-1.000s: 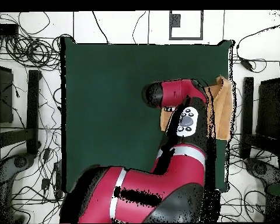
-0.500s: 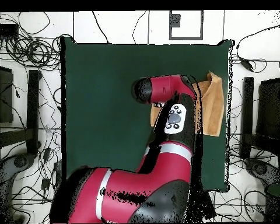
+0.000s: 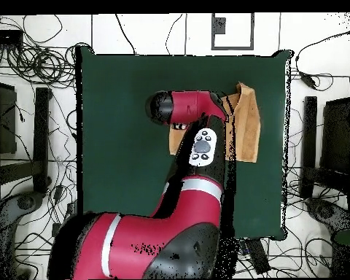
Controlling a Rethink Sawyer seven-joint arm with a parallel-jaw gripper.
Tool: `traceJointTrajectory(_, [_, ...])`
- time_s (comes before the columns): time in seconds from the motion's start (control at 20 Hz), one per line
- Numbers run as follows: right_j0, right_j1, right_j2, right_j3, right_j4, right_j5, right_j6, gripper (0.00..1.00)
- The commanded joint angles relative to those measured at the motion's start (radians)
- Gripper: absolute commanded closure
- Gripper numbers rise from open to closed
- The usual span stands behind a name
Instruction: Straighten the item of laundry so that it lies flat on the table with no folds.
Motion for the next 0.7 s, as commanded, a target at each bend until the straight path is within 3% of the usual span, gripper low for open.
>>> traceJointTrajectory(0.05, [0.091, 0.058, 0.082, 0.069, 0.198, 0.173, 0.331, 1.0])
traceJointTrajectory(0.25, [0.101, 0.026, 0.066, 0.13, 0.275, 0.215, 0.353, 1.0])
traceJointTrajectory(0.7, [0.109, -0.032, 0.037, 0.258, 0.358, 0.203, 0.263, 1.0])
